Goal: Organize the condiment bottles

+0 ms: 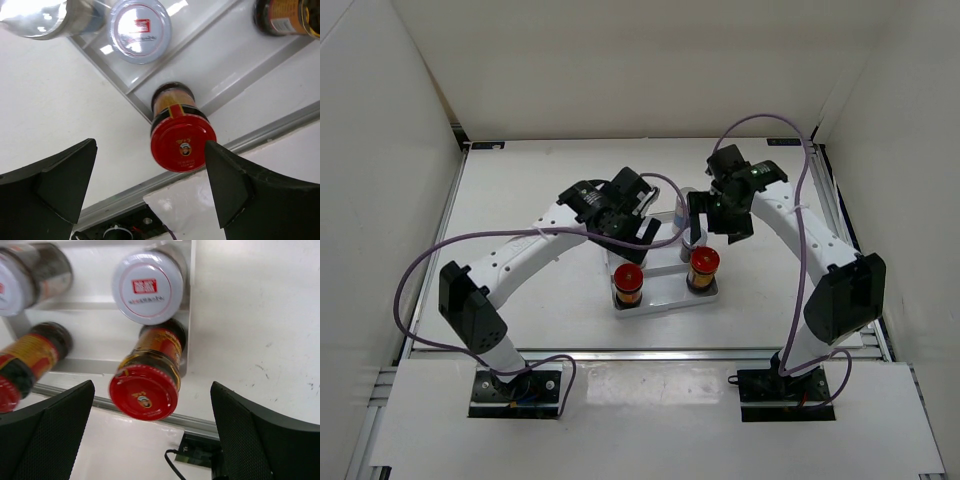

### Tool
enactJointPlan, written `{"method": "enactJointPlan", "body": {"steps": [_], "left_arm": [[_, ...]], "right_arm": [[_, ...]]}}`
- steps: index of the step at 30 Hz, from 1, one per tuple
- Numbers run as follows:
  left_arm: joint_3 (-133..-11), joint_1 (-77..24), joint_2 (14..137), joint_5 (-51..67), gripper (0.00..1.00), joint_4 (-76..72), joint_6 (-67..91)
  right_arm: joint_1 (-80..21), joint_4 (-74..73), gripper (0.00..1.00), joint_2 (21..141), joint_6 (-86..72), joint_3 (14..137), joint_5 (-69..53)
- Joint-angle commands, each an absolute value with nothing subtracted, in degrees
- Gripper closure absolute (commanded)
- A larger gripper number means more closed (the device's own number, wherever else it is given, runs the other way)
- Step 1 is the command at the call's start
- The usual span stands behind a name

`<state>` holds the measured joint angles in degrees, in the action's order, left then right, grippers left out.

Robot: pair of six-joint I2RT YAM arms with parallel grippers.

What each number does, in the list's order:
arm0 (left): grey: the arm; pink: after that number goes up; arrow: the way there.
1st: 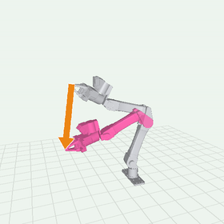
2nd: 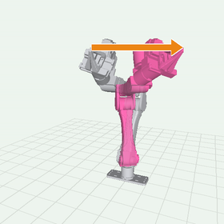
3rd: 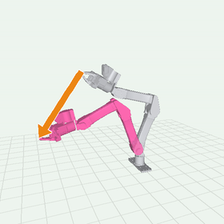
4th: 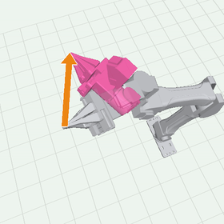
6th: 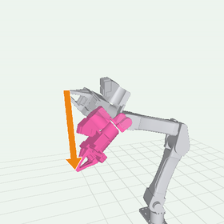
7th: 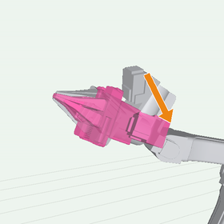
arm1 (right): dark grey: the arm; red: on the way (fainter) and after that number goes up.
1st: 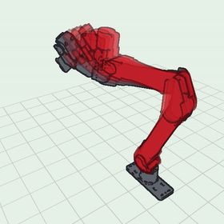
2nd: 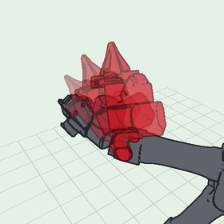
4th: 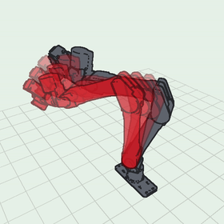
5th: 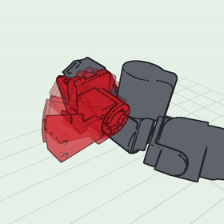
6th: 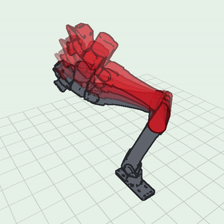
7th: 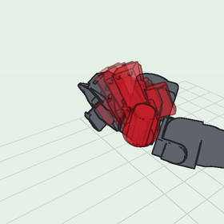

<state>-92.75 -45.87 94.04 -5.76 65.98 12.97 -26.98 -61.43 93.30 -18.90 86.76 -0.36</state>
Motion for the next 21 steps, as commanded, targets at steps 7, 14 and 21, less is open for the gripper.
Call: {"method": "enactJointPlan", "body": {"steps": [7, 14, 21], "left_arm": [[-92.9, -45.9, 86.8, -19.8, 0.01, 66.1, 16.3], [-82.7, -45.9, 78.2, -26.3, 0.01, 58.6, 19.6], [-69.7, -41.9, 65.1, -33.0, 0.01, 46.9, 20.2]], "right_arm": [[-26.5, -61.9, 0.00, 90.6, -19.4, 97.5, -0.4], [-26.0, -58.0, 0.00, 87.4, -20.0, 98.0, 1.2], [-25.5, -54.8, 0.00, 84.9, -21.1, 96.0, 4.8]]}}
